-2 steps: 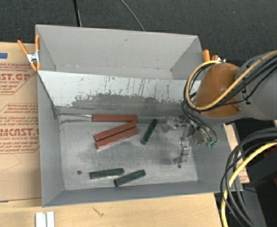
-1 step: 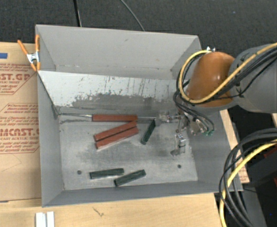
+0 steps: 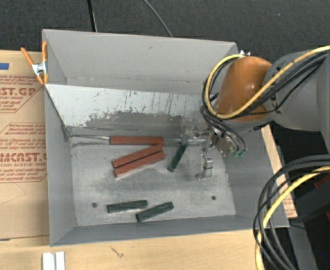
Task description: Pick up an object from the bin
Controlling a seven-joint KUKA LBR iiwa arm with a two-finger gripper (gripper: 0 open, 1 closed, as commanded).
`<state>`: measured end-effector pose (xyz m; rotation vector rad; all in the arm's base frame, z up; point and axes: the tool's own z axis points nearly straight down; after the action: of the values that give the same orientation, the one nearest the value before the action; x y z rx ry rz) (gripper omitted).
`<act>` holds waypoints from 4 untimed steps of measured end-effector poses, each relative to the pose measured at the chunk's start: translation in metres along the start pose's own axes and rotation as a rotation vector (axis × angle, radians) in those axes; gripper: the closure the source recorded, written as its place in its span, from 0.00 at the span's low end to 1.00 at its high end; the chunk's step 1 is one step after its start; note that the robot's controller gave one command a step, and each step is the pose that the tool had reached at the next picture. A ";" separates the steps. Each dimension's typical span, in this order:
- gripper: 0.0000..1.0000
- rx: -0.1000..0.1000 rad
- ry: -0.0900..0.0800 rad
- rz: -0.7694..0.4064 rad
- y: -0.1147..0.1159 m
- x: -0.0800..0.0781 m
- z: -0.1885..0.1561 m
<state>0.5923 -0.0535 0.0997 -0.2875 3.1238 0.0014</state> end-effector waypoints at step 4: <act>1.00 0.000 0.001 -0.188 0.028 -0.008 0.018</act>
Offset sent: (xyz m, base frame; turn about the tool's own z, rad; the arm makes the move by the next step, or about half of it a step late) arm 0.0017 0.0268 -0.0297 -0.1874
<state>0.5955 -0.0246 0.0814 -0.5795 3.0844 -0.0003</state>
